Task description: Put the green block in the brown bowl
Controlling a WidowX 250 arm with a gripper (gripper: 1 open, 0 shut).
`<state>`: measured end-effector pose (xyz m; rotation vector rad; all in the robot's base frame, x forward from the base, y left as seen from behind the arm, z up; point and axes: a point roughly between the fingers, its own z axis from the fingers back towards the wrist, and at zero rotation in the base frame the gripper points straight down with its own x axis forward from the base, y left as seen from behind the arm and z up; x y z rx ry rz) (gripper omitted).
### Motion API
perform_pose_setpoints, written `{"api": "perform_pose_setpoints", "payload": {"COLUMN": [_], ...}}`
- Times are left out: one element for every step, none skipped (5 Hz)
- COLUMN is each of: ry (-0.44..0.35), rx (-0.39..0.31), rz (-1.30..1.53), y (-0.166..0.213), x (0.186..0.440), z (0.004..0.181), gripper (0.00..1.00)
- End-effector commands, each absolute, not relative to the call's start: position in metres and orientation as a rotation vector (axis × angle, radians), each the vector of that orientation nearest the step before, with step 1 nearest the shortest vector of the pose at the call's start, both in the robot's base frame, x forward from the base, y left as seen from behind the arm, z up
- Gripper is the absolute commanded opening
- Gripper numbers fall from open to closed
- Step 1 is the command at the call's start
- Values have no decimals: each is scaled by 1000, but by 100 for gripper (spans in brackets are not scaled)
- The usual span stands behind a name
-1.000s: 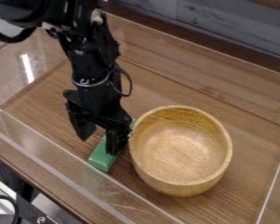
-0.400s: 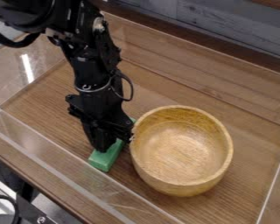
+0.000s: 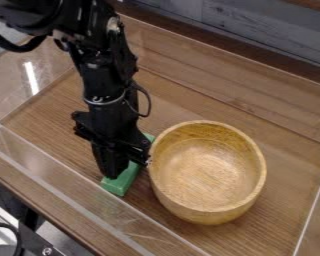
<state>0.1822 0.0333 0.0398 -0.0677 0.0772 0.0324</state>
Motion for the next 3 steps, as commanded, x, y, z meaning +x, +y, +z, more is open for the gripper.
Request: {"api": "perform_pose_setpoints", "payload": {"ry": [38, 42, 40], "rx": [-61, -65, -68], "rz": [35, 41, 43], "y": [34, 33, 33], "x": [193, 194, 197], "z": [56, 61, 64], "gripper": [0, 0, 0]}}
